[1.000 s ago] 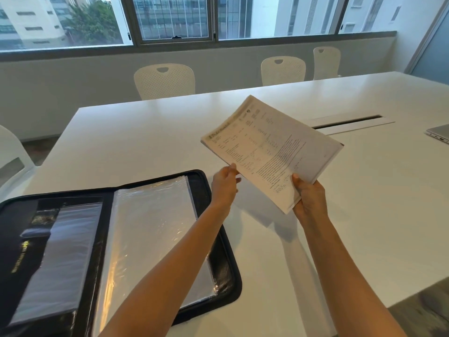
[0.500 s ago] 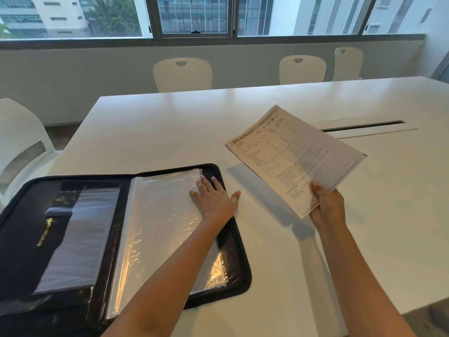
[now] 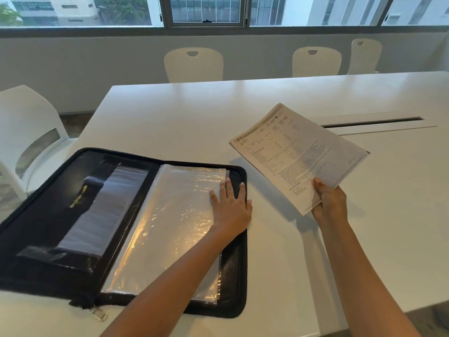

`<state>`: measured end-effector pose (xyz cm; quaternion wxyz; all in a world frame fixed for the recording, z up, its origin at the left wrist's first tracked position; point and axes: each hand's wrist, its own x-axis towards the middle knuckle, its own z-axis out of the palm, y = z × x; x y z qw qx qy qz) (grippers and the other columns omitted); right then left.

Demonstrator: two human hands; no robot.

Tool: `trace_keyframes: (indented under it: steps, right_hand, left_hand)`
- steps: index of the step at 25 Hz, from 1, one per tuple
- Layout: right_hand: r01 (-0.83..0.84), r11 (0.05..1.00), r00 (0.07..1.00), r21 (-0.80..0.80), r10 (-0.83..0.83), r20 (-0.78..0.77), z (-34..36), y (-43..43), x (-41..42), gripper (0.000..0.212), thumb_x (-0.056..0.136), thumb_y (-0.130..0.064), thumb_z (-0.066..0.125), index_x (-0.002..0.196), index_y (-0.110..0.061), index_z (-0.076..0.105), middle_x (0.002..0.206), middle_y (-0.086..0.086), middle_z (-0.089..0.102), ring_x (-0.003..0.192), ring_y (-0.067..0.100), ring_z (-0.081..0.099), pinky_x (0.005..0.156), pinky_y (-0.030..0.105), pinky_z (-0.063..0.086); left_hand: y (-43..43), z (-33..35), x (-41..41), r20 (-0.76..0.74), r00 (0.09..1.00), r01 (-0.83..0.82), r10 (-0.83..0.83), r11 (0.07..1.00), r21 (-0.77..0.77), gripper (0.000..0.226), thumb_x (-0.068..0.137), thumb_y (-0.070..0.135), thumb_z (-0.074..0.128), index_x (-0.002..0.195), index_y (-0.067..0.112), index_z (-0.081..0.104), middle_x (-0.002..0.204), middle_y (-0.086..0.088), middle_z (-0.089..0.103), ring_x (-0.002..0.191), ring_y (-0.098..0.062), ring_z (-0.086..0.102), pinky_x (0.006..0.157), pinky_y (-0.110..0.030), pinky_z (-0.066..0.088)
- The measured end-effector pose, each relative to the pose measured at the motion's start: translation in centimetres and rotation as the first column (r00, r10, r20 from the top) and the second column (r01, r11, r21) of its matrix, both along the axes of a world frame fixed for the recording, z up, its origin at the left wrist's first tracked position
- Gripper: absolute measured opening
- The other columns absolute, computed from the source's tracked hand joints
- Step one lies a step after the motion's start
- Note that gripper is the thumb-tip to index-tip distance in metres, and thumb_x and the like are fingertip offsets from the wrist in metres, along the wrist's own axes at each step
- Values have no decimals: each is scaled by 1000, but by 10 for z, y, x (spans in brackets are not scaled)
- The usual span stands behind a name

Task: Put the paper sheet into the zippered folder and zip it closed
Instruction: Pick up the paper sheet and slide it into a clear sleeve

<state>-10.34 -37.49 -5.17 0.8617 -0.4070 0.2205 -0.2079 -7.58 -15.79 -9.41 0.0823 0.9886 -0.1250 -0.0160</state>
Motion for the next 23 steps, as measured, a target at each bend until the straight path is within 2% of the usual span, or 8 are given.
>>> trace_keyframes:
  steps: [5, 10, 20, 23]
  right_hand:
    - [-24, 1000, 1000, -13, 24, -5, 0, 20, 4, 30, 91, 5, 53, 108, -17, 65, 94, -2, 76, 82, 17, 74, 63, 34, 60]
    - [-59, 998, 998, -23, 58, -17, 1, 40, 3, 30, 92, 3, 53, 109, -19, 64, 108, 3, 71, 100, 23, 68, 79, 44, 60]
    - [-65, 998, 996, -9, 65, -56, -7, 64, -6, 31, 92, 1, 56, 114, -19, 64, 122, 9, 67, 115, 29, 61, 94, 51, 52]
    - [-53, 999, 997, -7, 52, -60, -10, 65, -11, 31, 92, 2, 56, 111, -20, 65, 118, 8, 68, 113, 28, 63, 90, 50, 54]
  left_hand:
    - [15, 1, -26, 6, 990, 137, -138, 990, 42, 59, 101, 49, 17, 154, 26, 2, 162, -14, -4, 148, -34, -6, 115, -59, -1]
    - [36, 1, -52, 13, 953, 302, -304, 951, 65, 59, 100, 50, 16, 153, 28, 2, 162, -13, -2, 148, -31, -5, 116, -58, -1]
    - [103, 11, -98, 30, 789, 609, -614, 787, 96, 55, 102, 49, 15, 153, 32, 6, 162, -13, 3, 148, -31, 2, 118, -53, -2]
    - [122, 11, -108, 54, 736, 671, -675, 738, 78, 54, 102, 47, 21, 153, 33, 10, 162, -10, 9, 148, -28, 6, 119, -52, 2]
